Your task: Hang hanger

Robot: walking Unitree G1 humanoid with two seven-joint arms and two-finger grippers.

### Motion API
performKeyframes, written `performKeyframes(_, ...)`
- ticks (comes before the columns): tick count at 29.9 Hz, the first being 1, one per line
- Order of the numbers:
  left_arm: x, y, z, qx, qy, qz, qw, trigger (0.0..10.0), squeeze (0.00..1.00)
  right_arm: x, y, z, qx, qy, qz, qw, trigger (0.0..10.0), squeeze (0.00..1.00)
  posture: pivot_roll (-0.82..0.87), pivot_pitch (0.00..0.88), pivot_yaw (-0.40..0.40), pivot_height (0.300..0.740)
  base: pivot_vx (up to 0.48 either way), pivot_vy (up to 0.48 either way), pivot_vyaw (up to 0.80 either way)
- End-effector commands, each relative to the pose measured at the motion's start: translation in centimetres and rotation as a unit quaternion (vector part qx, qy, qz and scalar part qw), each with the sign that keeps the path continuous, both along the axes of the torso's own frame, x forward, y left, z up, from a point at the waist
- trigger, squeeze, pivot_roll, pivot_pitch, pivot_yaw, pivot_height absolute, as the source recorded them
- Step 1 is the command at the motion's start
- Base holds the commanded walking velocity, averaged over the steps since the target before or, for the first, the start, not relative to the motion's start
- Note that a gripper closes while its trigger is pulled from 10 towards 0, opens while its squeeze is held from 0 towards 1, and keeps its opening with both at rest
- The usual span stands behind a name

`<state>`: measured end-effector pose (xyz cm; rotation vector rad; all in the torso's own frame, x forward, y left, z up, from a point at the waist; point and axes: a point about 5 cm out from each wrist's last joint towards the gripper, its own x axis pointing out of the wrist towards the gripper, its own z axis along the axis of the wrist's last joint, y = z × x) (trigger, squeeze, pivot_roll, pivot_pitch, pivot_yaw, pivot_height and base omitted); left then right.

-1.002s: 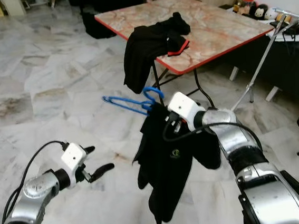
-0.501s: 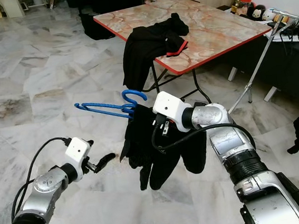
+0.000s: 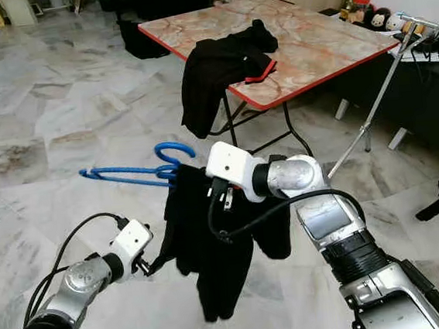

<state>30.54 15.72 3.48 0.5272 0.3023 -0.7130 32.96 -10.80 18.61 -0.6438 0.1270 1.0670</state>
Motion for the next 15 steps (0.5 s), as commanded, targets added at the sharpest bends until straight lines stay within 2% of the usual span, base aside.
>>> performKeyframes(1, 0.2, -0.6, 0.1, 0.015, -0.01, -0.012, 1.0, 10.0, 0.0, -0.2, 0.2, 1.5, 0.008, -0.025, 0.011, 1.0, 10.0, 0.0, -0.02, 0.0, -0.067, 0.74, 0.0, 0.0, 0.0)
performKeyframes(3, 0.2, -0.6, 0.0, 0.019, -0.011, -0.012, 1.0, 10.0, 0.0, -0.2, 0.2, 1.5, 0.008, -0.025, 0.011, 1.0, 10.0, 0.0, -0.02, 0.0, -0.067, 0.74, 0.0, 0.0, 0.0)
performKeyframes(6, 0.8, -0.1, 0.0, 0.046, -0.037, 0.036, 0.998, 9.8, 0.0, -0.5, 0.3, 1.8, 0.007, -0.028, 0.012, 1.0, 10.0, 0.0, -0.02, 0.0, -0.067, 0.74, 0.0, 0.0, 0.0)
performKeyframes(8, 1.1, 0.6, 0.1, 0.054, -0.054, 0.078, 0.994, 0.0, 0.0, -0.6, 0.4, 2.1, 0.008, -0.031, 0.015, 0.999, 10.0, 0.0, -0.02, 0.0, -0.067, 0.74, 0.0, 0.0, 0.0)
performKeyframes(15, 1.3, 0.9, 0.3, 0.036, -0.071, 0.115, 0.99, 0.0, 0.0, -0.6, 0.4, 2.4, 0.01, -0.033, 0.013, 0.999, 10.0, 0.0, -0.03, 0.0, -0.064, 0.74, 0.0, 0.0, 0.0)
